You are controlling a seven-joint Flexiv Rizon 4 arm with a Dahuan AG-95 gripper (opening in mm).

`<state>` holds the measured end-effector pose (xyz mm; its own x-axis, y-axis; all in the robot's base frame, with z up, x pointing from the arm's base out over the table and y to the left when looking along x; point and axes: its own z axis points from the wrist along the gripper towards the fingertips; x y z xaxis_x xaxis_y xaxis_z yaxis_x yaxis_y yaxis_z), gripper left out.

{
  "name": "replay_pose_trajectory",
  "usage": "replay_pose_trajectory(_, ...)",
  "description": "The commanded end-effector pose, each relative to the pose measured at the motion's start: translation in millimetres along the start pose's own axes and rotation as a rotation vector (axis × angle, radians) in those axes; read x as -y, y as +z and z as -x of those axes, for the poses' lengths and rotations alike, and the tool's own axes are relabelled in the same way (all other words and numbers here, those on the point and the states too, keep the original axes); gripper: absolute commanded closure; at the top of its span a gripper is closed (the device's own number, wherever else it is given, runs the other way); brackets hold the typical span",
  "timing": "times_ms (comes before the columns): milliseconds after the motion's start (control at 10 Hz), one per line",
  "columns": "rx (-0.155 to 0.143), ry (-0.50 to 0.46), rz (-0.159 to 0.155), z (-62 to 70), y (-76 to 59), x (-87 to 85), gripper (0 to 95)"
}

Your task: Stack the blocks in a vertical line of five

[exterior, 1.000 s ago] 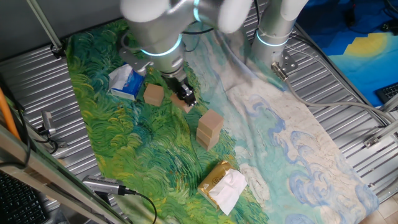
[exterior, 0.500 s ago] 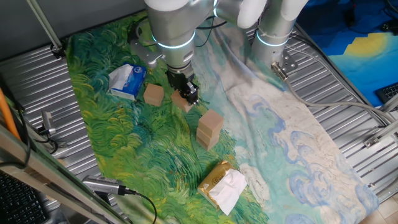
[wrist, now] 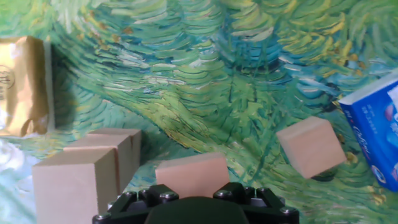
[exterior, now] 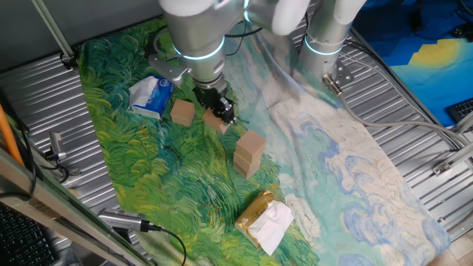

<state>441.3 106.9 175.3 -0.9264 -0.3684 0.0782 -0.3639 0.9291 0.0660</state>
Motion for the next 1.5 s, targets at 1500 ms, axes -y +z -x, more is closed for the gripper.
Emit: replay_pose_trajectory(1500, 0.039, 0.059, 0.004, -16.4, -72.2, -106.4, 95.0)
